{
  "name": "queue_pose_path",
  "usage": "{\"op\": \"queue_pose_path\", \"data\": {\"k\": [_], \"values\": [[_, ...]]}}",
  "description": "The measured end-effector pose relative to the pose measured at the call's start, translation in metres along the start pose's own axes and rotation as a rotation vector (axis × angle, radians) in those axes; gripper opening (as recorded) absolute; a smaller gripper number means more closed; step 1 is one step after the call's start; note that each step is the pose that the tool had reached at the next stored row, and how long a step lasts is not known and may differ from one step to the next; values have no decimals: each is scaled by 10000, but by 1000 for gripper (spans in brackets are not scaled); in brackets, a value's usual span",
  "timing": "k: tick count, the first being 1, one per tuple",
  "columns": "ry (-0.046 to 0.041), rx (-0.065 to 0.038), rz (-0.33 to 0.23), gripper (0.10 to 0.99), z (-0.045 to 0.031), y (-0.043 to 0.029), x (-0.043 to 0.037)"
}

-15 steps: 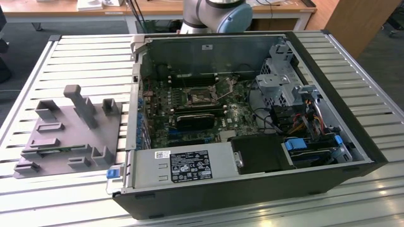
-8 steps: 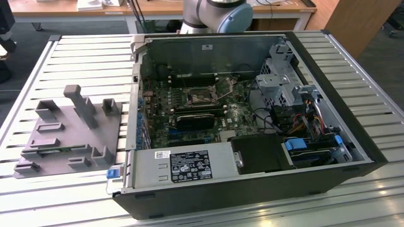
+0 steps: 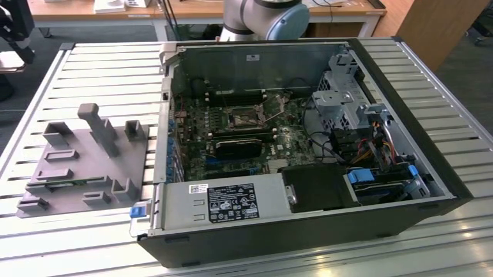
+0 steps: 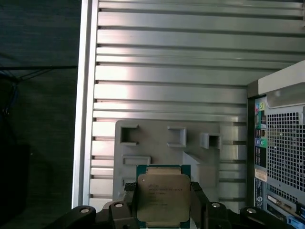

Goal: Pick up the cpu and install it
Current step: 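Pick up the cpu and move it towards the insertion slot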

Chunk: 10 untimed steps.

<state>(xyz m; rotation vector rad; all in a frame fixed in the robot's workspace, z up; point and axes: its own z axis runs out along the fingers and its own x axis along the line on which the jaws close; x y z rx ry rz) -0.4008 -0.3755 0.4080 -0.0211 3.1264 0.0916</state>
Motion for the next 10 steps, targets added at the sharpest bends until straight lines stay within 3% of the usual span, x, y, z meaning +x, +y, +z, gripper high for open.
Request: {"op": "queue_pose_path", "data": {"k": [10], "values": [[1,0,1,537,3,8,-204]]}}
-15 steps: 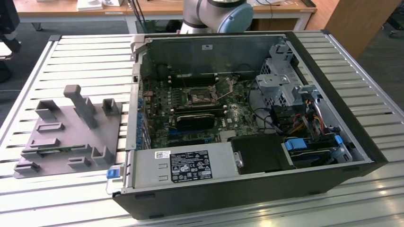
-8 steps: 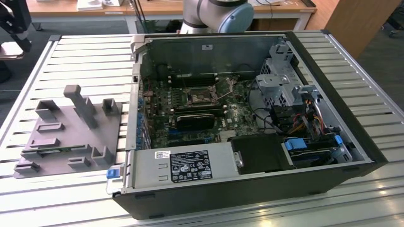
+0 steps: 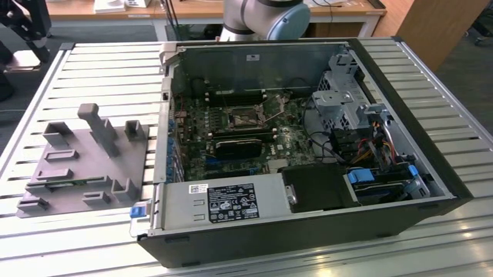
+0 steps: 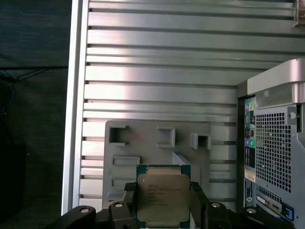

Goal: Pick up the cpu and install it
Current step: 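Pick up the cpu and move it towards the insertion slot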

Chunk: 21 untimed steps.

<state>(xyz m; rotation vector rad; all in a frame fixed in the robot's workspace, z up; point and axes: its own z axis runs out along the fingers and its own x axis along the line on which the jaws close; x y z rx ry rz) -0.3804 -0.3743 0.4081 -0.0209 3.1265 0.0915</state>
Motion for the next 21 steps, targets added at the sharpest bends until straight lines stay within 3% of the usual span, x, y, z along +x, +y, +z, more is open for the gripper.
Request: {"op": "queue_pose_path", "data": {"k": [21], "values": [[-1,0,-1,537,8,11,-393]]}}
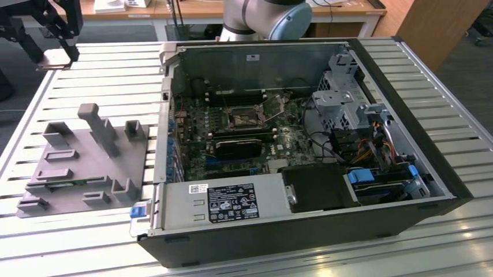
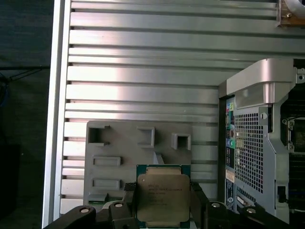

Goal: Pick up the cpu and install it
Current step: 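Pick up the cpu and move it towards the insertion slot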

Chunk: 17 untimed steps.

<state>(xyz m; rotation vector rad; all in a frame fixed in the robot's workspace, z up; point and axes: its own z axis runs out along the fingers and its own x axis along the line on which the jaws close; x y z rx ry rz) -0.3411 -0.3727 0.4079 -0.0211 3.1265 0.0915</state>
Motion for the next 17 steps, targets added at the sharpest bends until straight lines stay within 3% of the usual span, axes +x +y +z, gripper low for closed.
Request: {"op": "queue_pose_path", "data": {"k": [17], "values": [[1,0,1,537,12,1,-330]]}}
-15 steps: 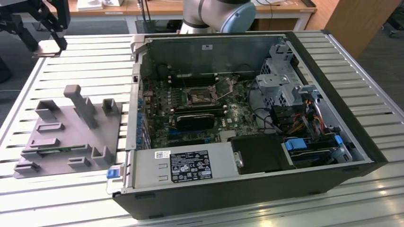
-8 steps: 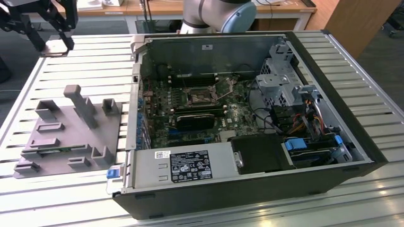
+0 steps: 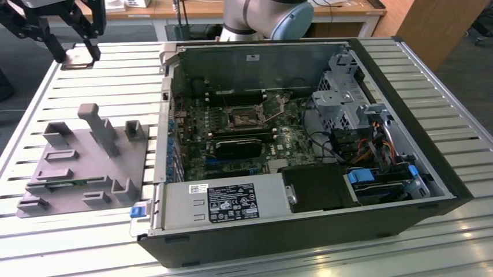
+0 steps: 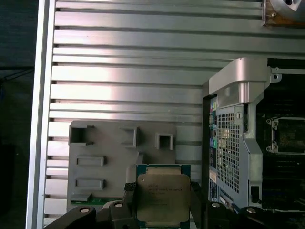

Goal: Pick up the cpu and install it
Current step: 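Pick up the cpu and move it towards the insertion slot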

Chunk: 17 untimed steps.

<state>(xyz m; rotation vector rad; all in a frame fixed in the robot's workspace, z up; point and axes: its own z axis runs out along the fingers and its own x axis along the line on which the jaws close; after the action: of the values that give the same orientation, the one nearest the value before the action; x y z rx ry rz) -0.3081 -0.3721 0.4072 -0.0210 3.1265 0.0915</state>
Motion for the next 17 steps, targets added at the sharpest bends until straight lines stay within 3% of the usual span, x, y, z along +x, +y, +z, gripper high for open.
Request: {"op": "queue_pose_path", "data": {"k": [17], "values": [[0,0,0,537,11,8,-250]]}}
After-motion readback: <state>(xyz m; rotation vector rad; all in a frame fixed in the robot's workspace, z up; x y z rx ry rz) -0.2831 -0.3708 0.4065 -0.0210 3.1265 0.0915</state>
